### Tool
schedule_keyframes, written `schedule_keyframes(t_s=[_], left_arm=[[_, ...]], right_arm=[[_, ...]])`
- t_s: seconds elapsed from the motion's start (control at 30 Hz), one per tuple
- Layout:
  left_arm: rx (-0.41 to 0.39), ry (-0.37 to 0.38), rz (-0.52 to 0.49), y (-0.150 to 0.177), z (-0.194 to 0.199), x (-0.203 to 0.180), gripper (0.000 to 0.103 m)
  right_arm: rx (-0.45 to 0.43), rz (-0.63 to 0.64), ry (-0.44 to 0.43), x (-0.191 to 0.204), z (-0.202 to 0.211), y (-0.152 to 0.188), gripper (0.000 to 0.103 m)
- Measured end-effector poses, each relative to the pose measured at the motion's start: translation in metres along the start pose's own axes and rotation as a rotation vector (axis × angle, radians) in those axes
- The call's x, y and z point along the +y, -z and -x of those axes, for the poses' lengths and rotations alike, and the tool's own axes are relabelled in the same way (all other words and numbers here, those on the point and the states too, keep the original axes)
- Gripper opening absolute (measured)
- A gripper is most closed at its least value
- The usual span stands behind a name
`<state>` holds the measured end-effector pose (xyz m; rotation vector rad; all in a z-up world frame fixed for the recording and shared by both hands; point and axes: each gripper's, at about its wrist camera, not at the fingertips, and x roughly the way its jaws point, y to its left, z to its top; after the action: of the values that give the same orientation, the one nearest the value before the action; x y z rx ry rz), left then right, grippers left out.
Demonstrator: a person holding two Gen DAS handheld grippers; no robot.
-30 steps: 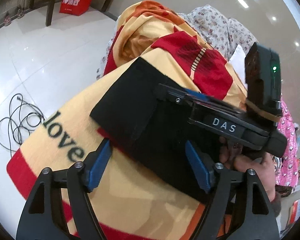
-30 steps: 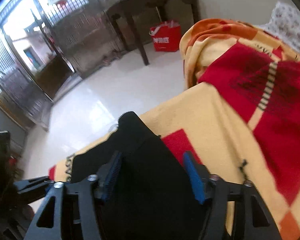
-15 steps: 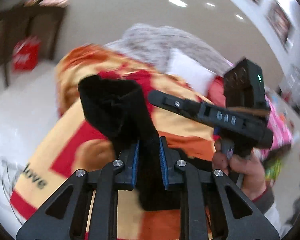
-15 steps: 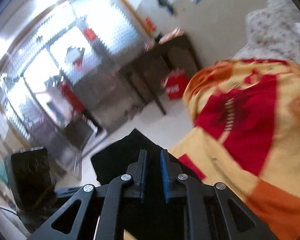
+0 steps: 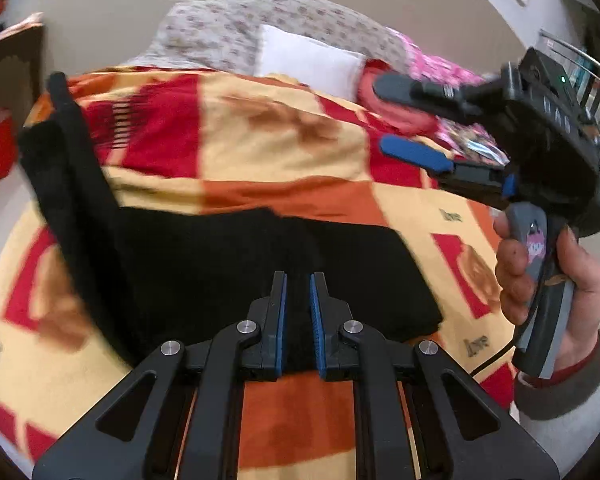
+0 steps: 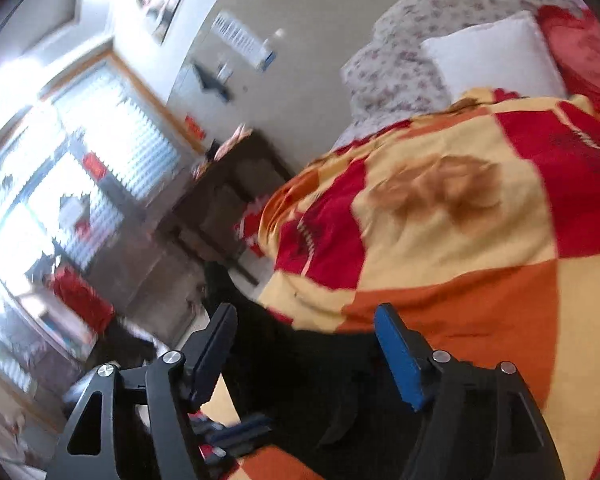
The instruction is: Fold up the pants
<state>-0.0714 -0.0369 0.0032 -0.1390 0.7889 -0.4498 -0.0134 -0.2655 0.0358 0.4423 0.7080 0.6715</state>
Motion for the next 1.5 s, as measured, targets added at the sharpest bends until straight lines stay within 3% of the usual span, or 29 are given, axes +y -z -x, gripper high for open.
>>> schedule_keyframes(t_s=[0.07, 0.13, 0.2, 0.27, 0.43, 0.63, 0.7, 0.8, 0.9, 0.97, 1.03, 1.07, 1.1, 1.13, 1.2, 1.37, 1.5], left_arm=[[-0.030, -0.045, 0.054, 0.003, 0.018, 0.020, 0.014], [-0.070, -0.097, 0.125, 0.008, 0.039, 0.046, 0.027], [-0.126, -0.158, 0.209, 0.020, 0.062, 0.078, 0.055], [-0.152, -0.208, 0.300, 0.031, 0.073, 0.107, 0.065], [-0.081, -0.204, 0.516, 0.053, 0.074, 0.166, 0.065], [-0.042, -0.163, 0.623, 0.051, 0.049, 0.181, 0.067], [-0.017, -0.169, 0.653, 0.049, 0.040, 0.184, 0.068], [-0.040, -0.169, 0.673, 0.042, 0.032, 0.185, 0.076], [-0.062, -0.154, 0.690, 0.036, 0.023, 0.188, 0.078], [-0.073, -0.150, 0.693, 0.032, 0.019, 0.188, 0.078], [-0.077, -0.154, 0.671, 0.028, 0.015, 0.187, 0.078], [-0.068, -0.156, 0.661, 0.024, 0.013, 0.187, 0.065], [-0.054, -0.155, 0.648, 0.021, 0.010, 0.185, 0.035], [-0.036, -0.159, 0.620, 0.016, 0.008, 0.181, 0.027], [-0.072, -0.203, 0.543, 0.006, 0.012, 0.168, 0.023], [-0.167, -0.431, 0.127, -0.008, 0.014, 0.072, 0.021], [-0.185, -0.476, -0.042, -0.001, 0.001, 0.022, 0.021]], right_arm=[[0.051, 0.041, 0.008, 0.012, -0.023, -0.001, 0.071], [0.126, 0.091, -0.009, 0.031, -0.053, 0.006, 0.071], [0.179, 0.122, -0.021, 0.043, -0.086, 0.009, 0.071], [0.223, 0.162, -0.022, 0.060, -0.115, 0.015, 0.071], [0.351, 0.309, -0.018, 0.101, -0.184, 0.027, 0.071], [0.433, 0.425, 0.025, 0.118, -0.256, 0.016, 0.071], [0.465, 0.416, 0.013, 0.115, -0.275, 0.011, 0.071], [0.502, 0.392, -0.008, 0.109, -0.303, 0.010, 0.071], [0.539, 0.353, -0.001, 0.098, -0.328, 0.015, 0.071], [0.509, 0.308, -0.023, 0.088, -0.331, 0.014, 0.072], [0.508, 0.254, -0.025, 0.081, -0.328, 0.011, 0.072], [0.491, 0.234, -0.028, 0.079, -0.322, 0.007, 0.072], [0.461, 0.222, -0.031, 0.077, -0.313, 0.002, 0.072], [0.433, 0.213, -0.032, 0.076, -0.302, -0.004, 0.072], [0.382, 0.177, -0.039, 0.074, -0.275, -0.017, 0.072], [0.270, 0.083, -0.124, 0.071, -0.193, -0.048, 0.076], [0.250, 0.018, -0.152, 0.066, -0.151, -0.058, 0.089]])
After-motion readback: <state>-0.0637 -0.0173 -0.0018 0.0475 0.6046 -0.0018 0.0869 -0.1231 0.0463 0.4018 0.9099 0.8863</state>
